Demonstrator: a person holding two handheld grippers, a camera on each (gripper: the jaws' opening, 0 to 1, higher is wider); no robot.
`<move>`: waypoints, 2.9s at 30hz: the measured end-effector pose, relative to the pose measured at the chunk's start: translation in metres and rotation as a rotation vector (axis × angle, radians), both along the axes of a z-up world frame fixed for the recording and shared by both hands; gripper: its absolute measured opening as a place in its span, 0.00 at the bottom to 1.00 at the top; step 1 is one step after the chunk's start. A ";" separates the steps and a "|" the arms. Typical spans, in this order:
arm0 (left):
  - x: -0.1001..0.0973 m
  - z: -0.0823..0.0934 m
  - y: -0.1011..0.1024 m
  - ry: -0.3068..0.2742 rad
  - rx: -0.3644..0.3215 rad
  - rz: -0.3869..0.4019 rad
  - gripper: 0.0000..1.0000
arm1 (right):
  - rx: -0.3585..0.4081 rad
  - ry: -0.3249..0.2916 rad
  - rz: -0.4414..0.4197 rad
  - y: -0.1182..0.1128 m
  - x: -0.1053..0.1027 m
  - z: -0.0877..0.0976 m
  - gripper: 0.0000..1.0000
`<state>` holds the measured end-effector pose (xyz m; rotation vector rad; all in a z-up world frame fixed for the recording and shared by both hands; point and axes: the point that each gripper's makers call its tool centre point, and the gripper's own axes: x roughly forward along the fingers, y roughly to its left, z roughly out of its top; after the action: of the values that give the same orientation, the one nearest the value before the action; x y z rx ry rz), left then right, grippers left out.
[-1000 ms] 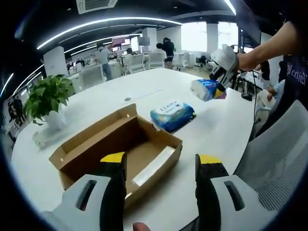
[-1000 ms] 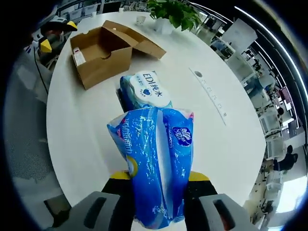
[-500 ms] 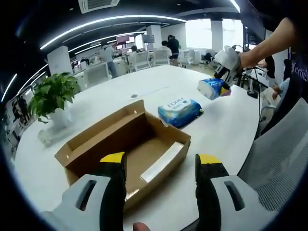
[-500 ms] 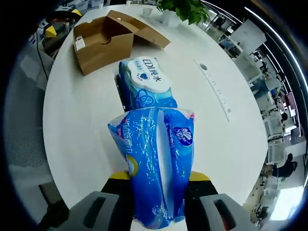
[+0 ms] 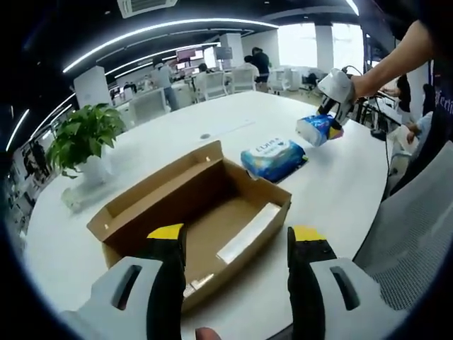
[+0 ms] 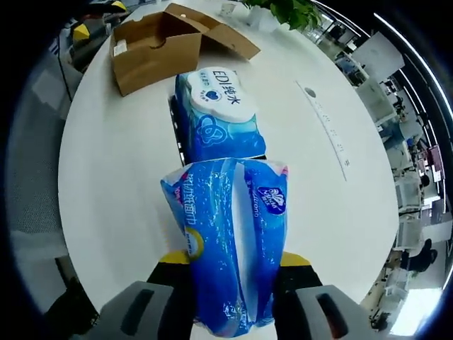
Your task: Operate the shoe box by opening the lid, removing the specified soft item, and placing it in the target area until the item is outside and the box remains undamaged.
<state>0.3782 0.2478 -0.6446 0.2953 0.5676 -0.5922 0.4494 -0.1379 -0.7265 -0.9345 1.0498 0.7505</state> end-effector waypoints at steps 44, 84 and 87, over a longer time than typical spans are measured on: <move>0.006 -0.008 0.018 -0.003 0.063 0.041 0.57 | -0.060 0.055 0.140 0.004 0.031 -0.035 0.43; 0.000 0.000 -0.004 -0.020 0.015 -0.035 0.56 | 0.039 -0.052 0.029 0.025 0.028 0.036 0.54; 0.000 0.002 -0.006 -0.024 0.004 -0.043 0.56 | 0.085 -0.079 -0.006 0.033 0.025 0.047 0.55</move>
<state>0.3777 0.2413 -0.6427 0.3185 0.5409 -0.6282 0.4739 -0.1049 -0.6796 -0.8812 0.9440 0.7416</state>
